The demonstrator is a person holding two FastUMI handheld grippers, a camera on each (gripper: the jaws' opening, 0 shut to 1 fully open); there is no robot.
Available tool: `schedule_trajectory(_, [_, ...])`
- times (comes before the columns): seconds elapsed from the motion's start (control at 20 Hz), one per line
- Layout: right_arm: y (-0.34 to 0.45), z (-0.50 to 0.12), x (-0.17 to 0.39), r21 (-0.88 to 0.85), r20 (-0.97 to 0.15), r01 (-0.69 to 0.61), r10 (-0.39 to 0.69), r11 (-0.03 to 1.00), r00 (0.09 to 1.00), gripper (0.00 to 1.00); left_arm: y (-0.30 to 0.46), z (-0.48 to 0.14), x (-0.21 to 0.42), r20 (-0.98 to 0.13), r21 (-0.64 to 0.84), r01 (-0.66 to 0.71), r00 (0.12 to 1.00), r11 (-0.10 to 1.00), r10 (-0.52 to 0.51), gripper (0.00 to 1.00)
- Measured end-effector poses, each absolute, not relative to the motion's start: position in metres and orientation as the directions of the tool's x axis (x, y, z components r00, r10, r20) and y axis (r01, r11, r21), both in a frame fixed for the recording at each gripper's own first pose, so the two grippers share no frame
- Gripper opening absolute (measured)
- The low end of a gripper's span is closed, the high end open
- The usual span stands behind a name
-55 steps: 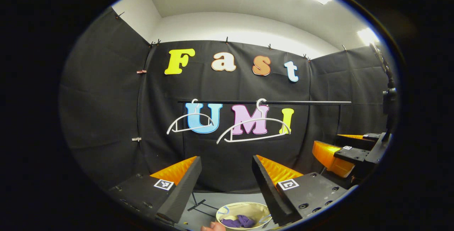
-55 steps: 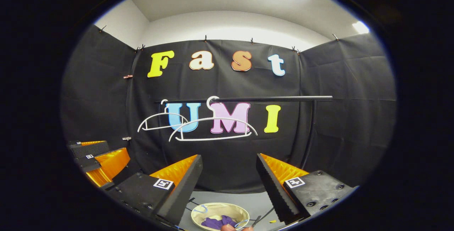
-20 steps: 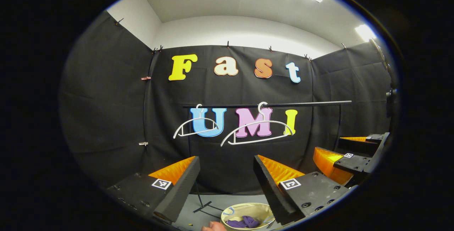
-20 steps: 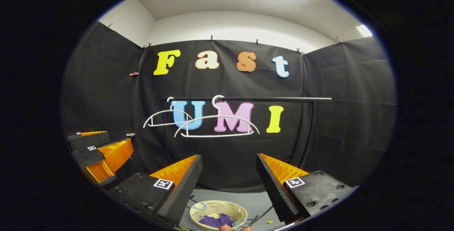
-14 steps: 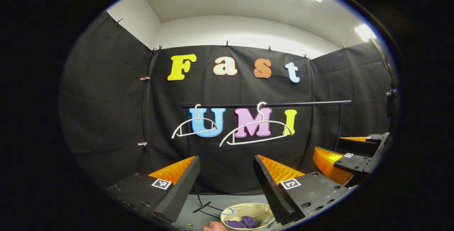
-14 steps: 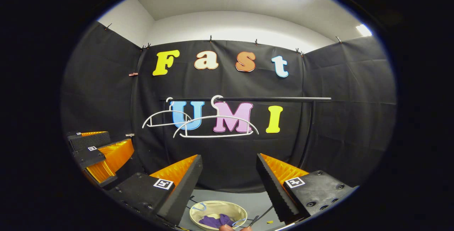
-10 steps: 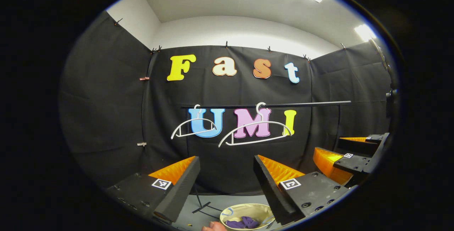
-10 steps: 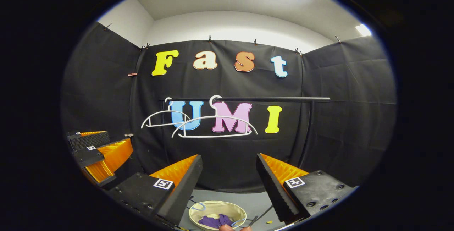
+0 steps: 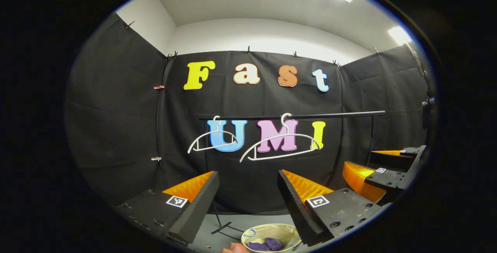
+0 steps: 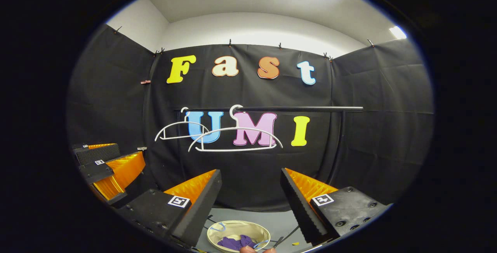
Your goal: Grasp the clothes on the hanger with both hands and then place them into the laundry hamper below.
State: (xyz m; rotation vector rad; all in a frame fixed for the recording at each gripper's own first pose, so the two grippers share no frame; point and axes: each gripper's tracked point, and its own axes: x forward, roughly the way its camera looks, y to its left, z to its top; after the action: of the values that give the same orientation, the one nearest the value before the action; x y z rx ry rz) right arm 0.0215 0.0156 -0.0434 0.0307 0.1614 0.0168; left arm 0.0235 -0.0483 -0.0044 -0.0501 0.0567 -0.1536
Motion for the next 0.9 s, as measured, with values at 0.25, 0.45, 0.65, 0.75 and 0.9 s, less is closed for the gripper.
schedule_trajectory(0.25, [0.0173,-0.0424,0.0233,0.034,-0.159,-0.019,0.024,0.999,0.987,0.98,-0.0477,-0.0032,0.0249,-0.052,-0.058,0.150,0.987,0.987,-0.153,0.93])
schedule_trajectory(0.45, [0.0178,-0.0429,0.0242,0.036,-0.159,-0.022,0.027,0.999,0.987,0.98,-0.0471,-0.0016,0.0250,-0.050,-0.055,0.148,0.987,0.987,-0.151,0.93])
schedule_trajectory(0.65, [0.0188,-0.0430,0.0249,0.035,-0.156,-0.030,0.035,0.999,0.987,0.98,-0.0484,-0.0009,0.0235,-0.049,-0.053,0.147,0.988,0.988,-0.149,0.93])
schedule_trajectory(0.75, [0.0190,-0.0421,0.0251,0.037,-0.155,-0.032,0.037,0.999,0.987,0.98,-0.0483,0.0015,0.0236,-0.046,-0.048,0.147,0.988,0.988,-0.149,0.93])
schedule_trajectory(0.9, [0.0198,-0.0400,0.0253,0.039,-0.148,-0.037,0.043,0.999,0.988,0.98,-0.0485,0.0016,0.0218,-0.042,-0.043,0.144,0.988,0.989,-0.146,0.93])
